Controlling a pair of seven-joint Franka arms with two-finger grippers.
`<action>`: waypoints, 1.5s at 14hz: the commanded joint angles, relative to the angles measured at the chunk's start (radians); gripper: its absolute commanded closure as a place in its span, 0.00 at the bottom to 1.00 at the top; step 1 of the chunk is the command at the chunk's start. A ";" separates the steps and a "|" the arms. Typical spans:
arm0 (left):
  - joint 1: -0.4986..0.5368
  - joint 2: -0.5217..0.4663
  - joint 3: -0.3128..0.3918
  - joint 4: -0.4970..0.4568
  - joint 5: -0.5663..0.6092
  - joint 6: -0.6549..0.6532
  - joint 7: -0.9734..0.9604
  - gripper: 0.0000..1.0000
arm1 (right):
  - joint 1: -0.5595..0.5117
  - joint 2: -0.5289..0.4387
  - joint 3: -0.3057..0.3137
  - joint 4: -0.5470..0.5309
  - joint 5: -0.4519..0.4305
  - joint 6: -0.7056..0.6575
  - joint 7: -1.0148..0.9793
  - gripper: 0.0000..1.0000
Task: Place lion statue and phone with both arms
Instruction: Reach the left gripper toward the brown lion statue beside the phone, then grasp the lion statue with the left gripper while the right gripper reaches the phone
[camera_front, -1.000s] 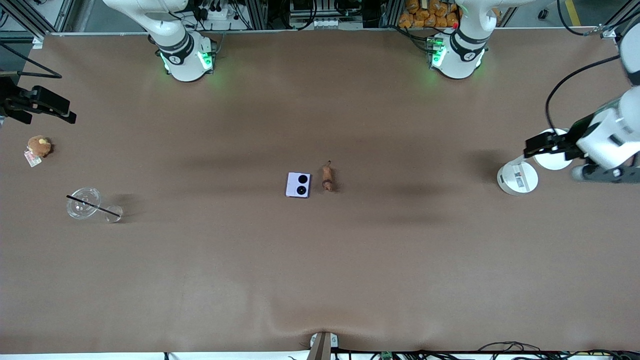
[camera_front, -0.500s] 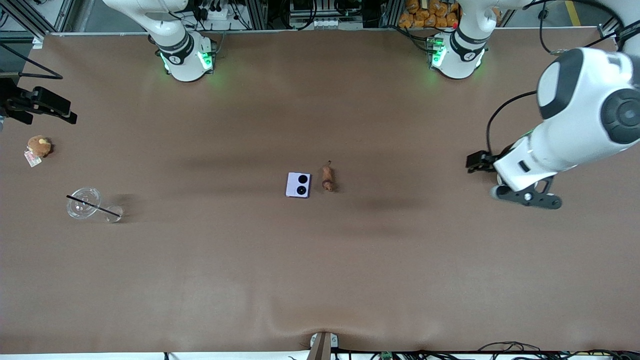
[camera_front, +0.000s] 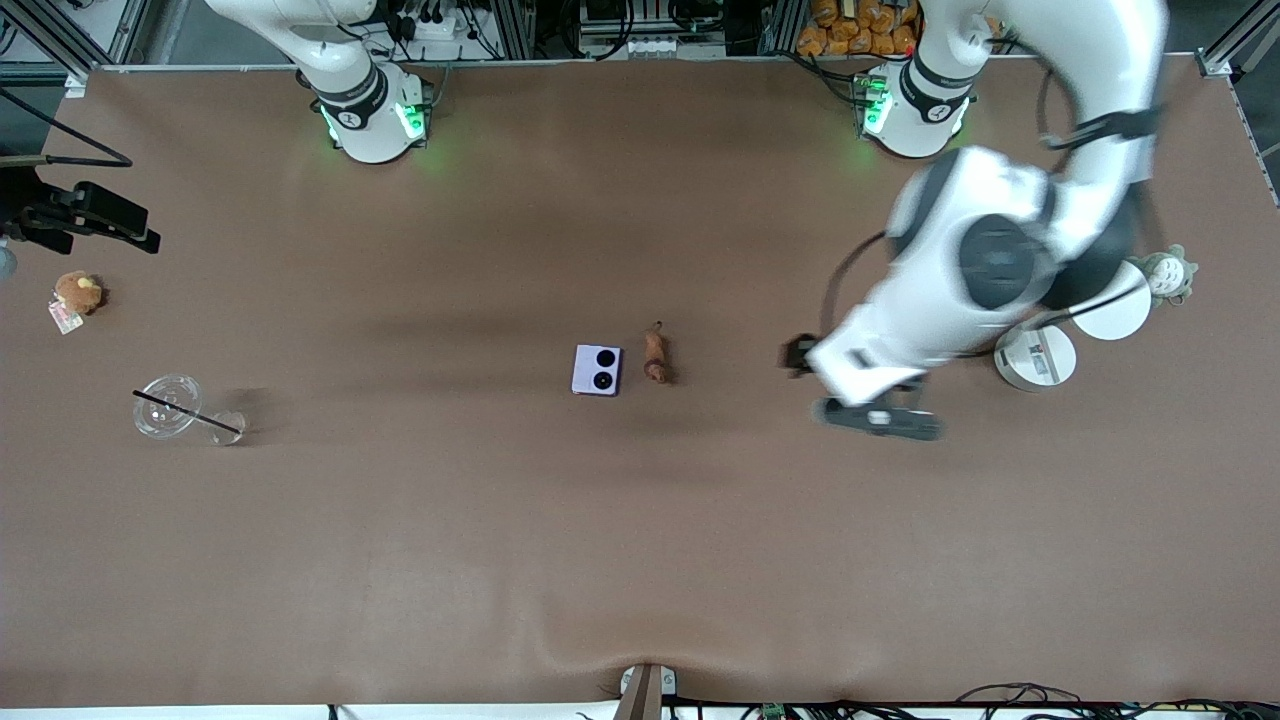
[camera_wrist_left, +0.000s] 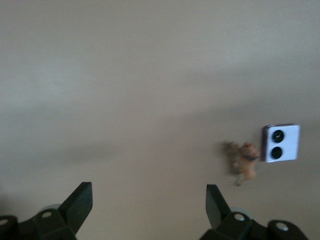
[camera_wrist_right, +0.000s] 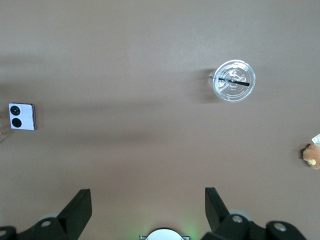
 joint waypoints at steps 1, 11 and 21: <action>-0.085 0.089 0.009 0.046 -0.006 0.101 -0.148 0.00 | -0.006 0.001 0.004 -0.003 0.014 0.005 -0.014 0.00; -0.268 0.267 0.019 0.059 0.003 0.247 -0.523 0.00 | 0.015 0.015 0.007 -0.001 0.014 0.010 -0.001 0.00; -0.260 0.370 0.020 0.053 0.002 0.275 -0.548 0.00 | 0.230 0.116 0.010 0.005 0.019 0.070 0.191 0.00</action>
